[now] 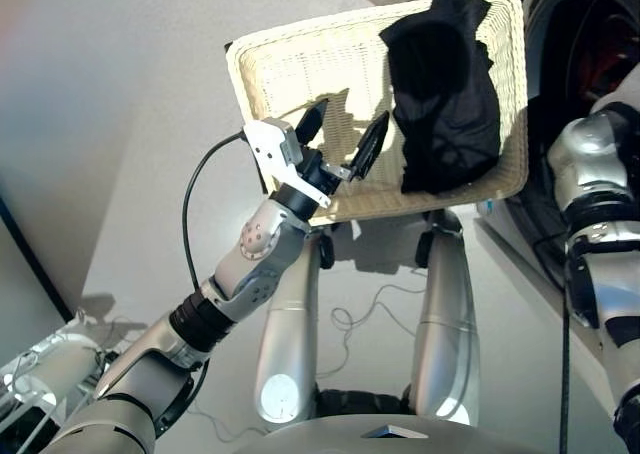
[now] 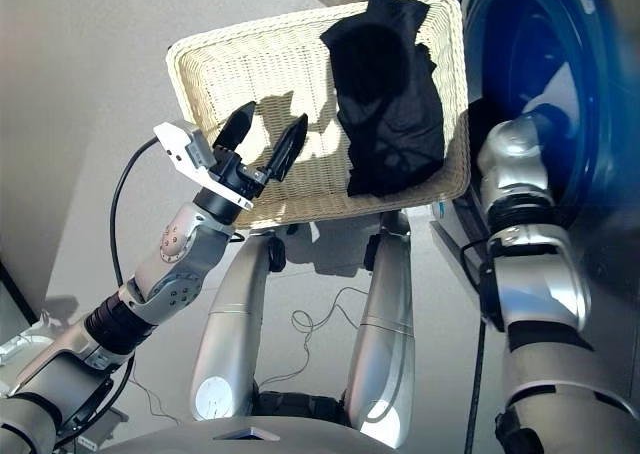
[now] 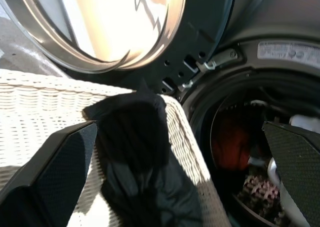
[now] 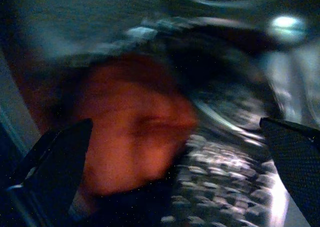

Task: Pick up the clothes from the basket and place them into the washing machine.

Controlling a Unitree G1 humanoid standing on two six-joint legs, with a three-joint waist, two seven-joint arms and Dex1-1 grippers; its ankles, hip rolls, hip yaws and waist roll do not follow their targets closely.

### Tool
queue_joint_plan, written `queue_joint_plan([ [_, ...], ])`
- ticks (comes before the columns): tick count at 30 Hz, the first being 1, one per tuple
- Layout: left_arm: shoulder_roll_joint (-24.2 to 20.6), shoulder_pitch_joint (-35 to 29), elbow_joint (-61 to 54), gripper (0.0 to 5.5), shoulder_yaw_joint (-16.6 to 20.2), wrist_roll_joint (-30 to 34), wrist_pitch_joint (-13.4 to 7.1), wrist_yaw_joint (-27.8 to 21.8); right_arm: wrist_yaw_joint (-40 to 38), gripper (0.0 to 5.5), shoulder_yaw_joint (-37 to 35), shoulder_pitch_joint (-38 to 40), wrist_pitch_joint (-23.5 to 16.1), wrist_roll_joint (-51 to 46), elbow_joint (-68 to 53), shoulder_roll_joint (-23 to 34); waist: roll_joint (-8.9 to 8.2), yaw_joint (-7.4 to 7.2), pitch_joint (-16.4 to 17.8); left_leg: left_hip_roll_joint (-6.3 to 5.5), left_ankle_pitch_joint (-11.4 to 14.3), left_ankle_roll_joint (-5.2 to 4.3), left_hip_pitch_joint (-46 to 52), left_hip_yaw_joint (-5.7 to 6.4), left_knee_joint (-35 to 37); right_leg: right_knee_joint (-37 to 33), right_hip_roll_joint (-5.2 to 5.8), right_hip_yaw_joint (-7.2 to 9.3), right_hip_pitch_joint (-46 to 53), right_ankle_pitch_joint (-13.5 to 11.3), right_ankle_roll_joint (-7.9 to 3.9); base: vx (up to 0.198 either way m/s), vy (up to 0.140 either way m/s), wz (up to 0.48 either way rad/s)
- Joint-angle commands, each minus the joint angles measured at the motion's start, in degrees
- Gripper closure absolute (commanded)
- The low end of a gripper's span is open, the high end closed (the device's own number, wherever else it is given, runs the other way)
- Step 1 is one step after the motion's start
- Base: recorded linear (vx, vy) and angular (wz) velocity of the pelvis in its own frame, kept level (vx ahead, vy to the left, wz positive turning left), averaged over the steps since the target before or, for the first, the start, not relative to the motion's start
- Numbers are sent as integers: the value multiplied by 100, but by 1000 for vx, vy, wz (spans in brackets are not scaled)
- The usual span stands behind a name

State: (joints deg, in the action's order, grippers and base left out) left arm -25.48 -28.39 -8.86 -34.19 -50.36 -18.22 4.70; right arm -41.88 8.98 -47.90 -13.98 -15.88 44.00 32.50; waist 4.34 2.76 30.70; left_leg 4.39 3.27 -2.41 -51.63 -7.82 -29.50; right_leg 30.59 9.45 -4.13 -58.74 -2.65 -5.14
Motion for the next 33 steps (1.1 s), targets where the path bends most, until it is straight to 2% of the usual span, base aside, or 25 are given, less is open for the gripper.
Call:
queue_joint_plan([
  [1,-42,314,-773,0,403,375,-269,-101,570,0,203,442,-459,106,-880,-7,-13,-134,-90,208,-141,-251,-107,181,107,-49,43,-241,236,240,-366,0,0,0],
  [9,196,650,-910,0,888,524,-380,179,1732,0,536,1674,-857,-465,-2549,-402,-186,-279,-90,244,-65,-265,-150,241,-159,276,-18,-225,205,385,-301,-1,-13,-8],
  [12,243,742,-957,0,1030,606,-402,238,2212,0,847,1889,-799,-565,-2910,-401,-239,-283,-90,280,-1,-274,-199,262,-343,473,-43,-207,170,469,-272,0,0,0],
  [16,270,828,-1004,0,1072,712,-385,156,2944,0,1298,1865,-671,-648,-3131,-114,-277,-253,-90,307,52,-291,-225,317,-510,693,-50,-167,150,577,-251,-2,-27,8],
  [21,350,807,-1038,0,1115,834,-408,168,3120,0,1693,1421,-407,-108,-3068,98,-298,-191,-90,345,159,-310,-298,376,-801,1000,-53,-148,81,730,-221,0,0,0],
  [24,357,576,-1126,0,1099,1067,-395,250,3082,0,1853,947,-207,68,-2812,57,-298,-151,-90,378,203,-325,-367,406,-905,1122,-39,-112,15,789,-216,0,0,0],
  [29,693,162,-1132,0,863,1044,-412,440,2947,0,2122,69,2,51,-2012,-403,-297,-85,-90,401,248,-340,-453,406,-1037,1240,-45,-79,-72,857,-180,0,0,0],
  [33,774,-28,-1128,0,724,1002,-384,513,2803,0,2186,-454,128,-96,-1032,-781,-262,-8,-90,400,301,-353,-577,423,-1189,1396,-68,-53,-186,936,-174,0,0,0],
])
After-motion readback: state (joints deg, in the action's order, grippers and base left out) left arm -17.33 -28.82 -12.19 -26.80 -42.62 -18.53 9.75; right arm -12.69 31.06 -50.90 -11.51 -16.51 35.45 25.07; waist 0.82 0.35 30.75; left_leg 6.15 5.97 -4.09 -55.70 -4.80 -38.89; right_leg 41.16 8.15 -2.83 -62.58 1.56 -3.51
